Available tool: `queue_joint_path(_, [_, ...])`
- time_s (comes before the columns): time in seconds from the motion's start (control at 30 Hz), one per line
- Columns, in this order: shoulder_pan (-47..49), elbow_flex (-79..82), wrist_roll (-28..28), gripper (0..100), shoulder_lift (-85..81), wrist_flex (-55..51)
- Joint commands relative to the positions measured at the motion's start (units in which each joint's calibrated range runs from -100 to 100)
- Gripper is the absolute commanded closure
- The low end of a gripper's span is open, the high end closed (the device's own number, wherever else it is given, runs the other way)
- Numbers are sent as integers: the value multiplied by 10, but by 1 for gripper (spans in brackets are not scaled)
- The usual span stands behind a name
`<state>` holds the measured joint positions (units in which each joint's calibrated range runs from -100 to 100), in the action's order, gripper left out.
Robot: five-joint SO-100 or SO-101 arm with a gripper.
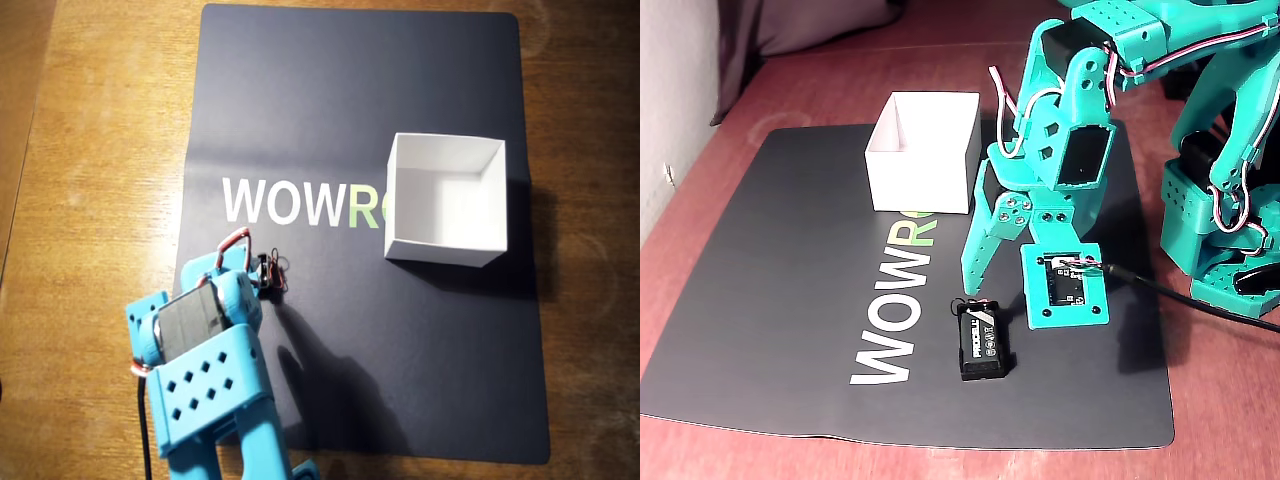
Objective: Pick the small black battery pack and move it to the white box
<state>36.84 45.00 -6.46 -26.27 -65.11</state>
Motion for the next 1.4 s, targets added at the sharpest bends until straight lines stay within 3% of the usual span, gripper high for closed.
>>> queue_joint_path(0.0, [4, -30, -4, 80, 0, 3])
queue_joint_path(0.2, [3, -27, -9, 80, 3, 10])
queue_joint_path(0.47, [-6, -96, -71, 80, 90, -1])
queue_joint_path(0.7, [-56, -117, -69, 80, 106, 26])
queue_joint_path(1.1, [-49, -109, -66, 81, 152, 19])
queue_joint_path(1.37, [-48, -114, -17, 81, 160, 25])
